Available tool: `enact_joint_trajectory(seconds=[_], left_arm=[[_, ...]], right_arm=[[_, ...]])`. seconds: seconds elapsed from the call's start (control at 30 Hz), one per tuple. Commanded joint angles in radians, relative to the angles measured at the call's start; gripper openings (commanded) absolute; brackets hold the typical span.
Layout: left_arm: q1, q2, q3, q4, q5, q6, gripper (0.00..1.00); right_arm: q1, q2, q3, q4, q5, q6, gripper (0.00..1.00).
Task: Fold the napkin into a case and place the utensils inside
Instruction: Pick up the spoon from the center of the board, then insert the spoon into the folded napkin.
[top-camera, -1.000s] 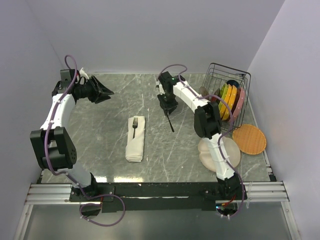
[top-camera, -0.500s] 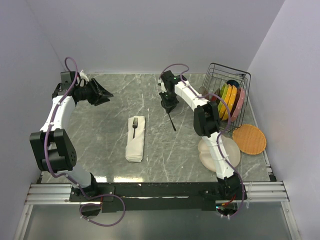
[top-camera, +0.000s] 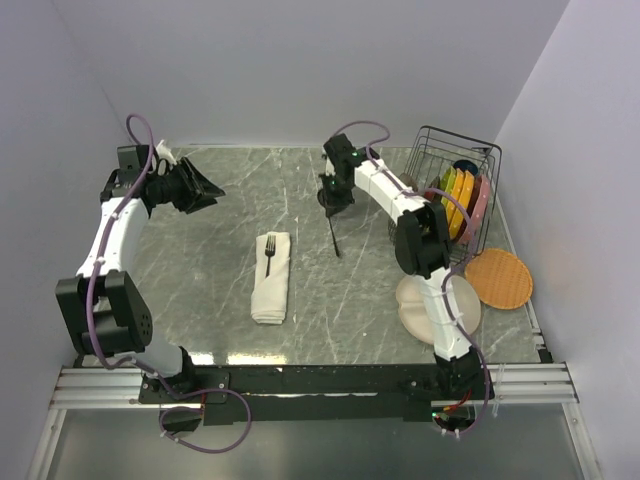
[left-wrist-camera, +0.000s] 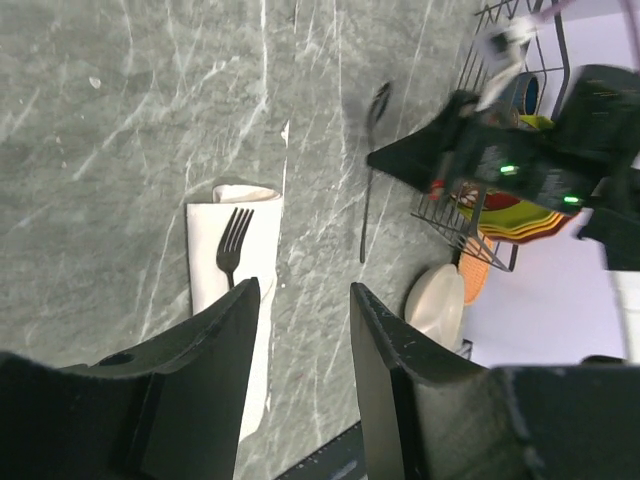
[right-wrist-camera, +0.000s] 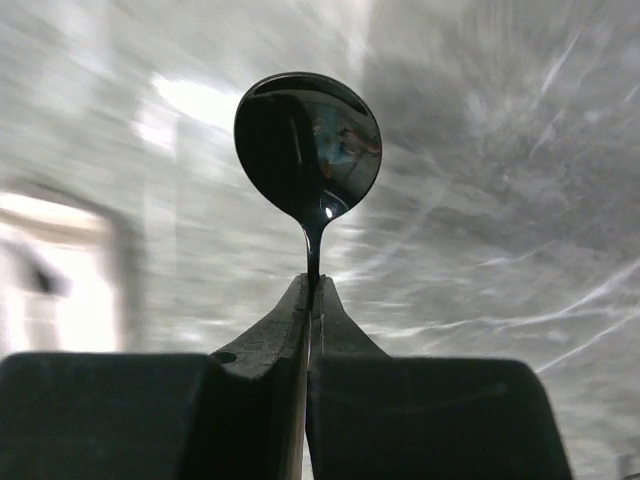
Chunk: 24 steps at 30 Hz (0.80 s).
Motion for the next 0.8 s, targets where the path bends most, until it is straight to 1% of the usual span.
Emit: enact_joint_trajectory(seconds=[0.0, 0.07, 0.17, 0.23, 0.27, 0.37, 0.6, 0.77], left_arm=[[0.002, -0.086, -0.006, 0.012, -0.029, 0.052, 0.48], [0.002, -0.101, -0.017, 0.018, -0.041, 0.056, 0.48], [0.002, -0.118, -0.037, 0.032, -0.056, 0.056, 0.5], [0.0, -0.132, -0.051, 0.055, -0.072, 0.054, 0.53], [0.003, -0.147, -0.063, 0.064, -0.075, 0.056, 0.54], [0.002, -0.168, -0.081, 0.087, -0.087, 0.059, 0.55], [0.003, -0.207, -0.129, 0.108, -0.116, 0.042, 0.55], [0.003, -0.234, -0.17, 0.13, -0.116, 0.025, 0.55]], right_arm=[[0.023, -0.171, 0.105, 0.153, -0.022, 0.244, 0.0], [0.04, -0.189, 0.096, 0.19, -0.019, 0.325, 0.0], [0.069, -0.204, 0.062, 0.256, -0.05, 0.404, 0.0], [0.098, -0.203, 0.061, 0.291, -0.041, 0.406, 0.0], [0.127, -0.206, 0.052, 0.303, -0.016, 0.401, 0.0], [0.16, -0.203, 0.025, 0.363, -0.001, 0.399, 0.0], [0.198, -0.134, 0.041, 0.325, 0.036, 0.393, 0.0], [0.214, -0.145, -0.068, 0.345, 0.061, 0.356, 0.0]])
